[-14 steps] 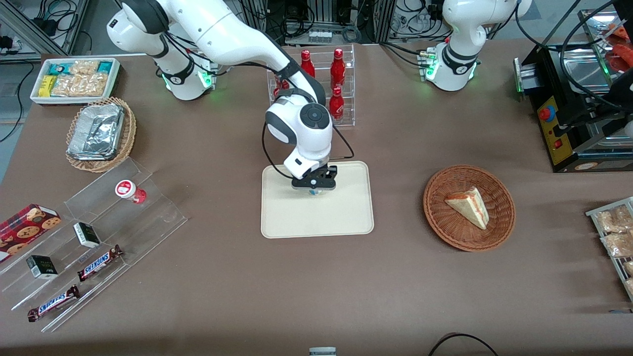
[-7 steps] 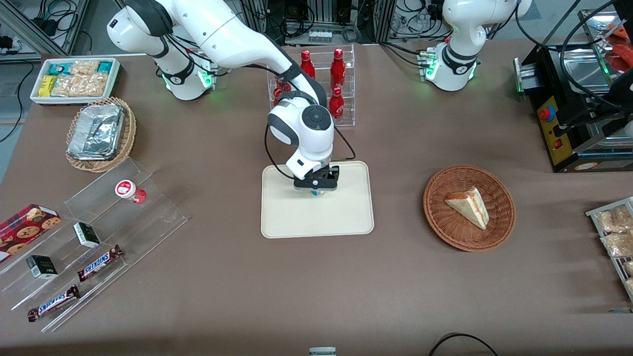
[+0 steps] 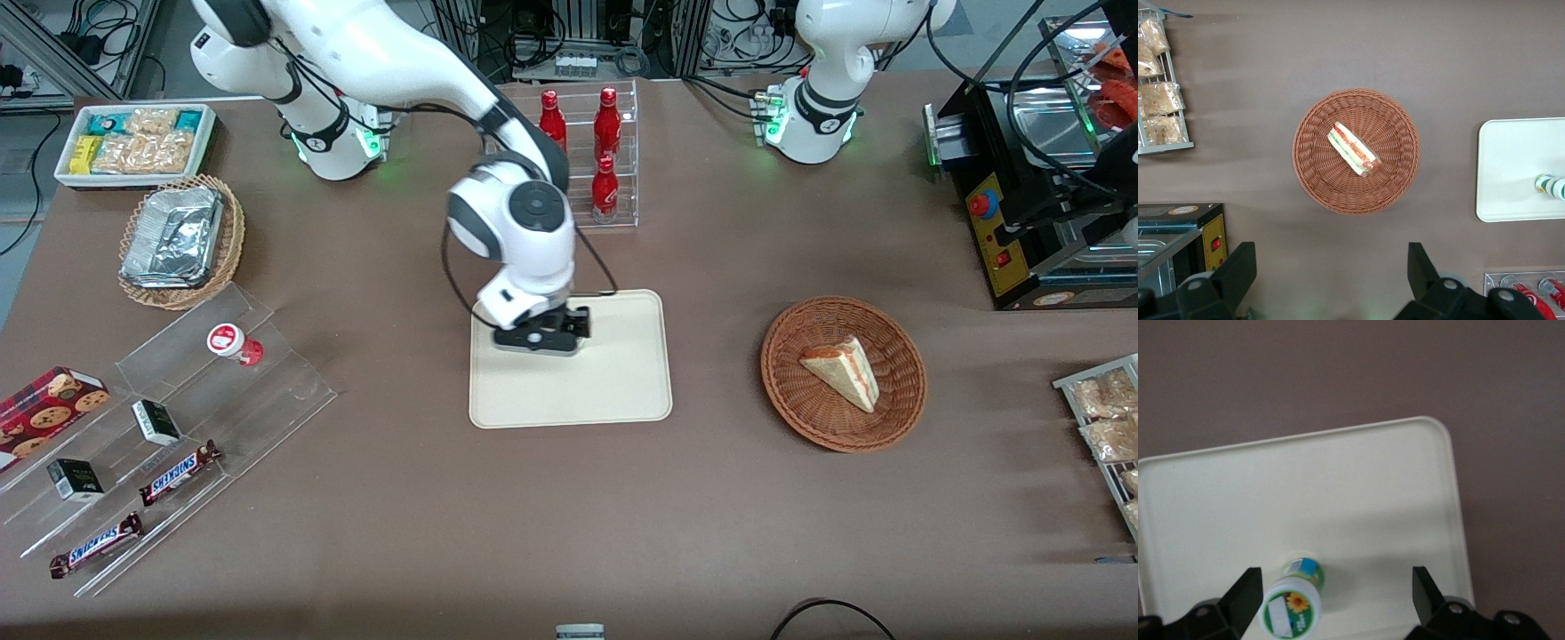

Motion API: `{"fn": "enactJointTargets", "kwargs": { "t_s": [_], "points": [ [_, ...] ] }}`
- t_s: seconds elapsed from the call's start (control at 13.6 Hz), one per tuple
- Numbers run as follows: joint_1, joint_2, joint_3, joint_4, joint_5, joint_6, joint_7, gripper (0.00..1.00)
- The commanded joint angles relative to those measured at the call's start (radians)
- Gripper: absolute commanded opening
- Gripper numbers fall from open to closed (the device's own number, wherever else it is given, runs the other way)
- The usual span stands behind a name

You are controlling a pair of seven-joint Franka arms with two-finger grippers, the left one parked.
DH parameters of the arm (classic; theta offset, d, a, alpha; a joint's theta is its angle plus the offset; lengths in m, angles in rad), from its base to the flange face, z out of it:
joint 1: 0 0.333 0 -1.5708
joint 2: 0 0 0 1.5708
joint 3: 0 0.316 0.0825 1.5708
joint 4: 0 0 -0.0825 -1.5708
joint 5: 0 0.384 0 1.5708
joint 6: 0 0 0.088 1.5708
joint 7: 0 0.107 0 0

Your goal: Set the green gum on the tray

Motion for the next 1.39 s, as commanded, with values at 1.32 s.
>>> {"fn": "enactJointTargets", "kwargs": {
  "t_s": [1.32],
  "points": [
    [-0.731, -0.517, -0.066, -0.149, 0.116, -0.440, -0.998, 0.99]
  ]
}}
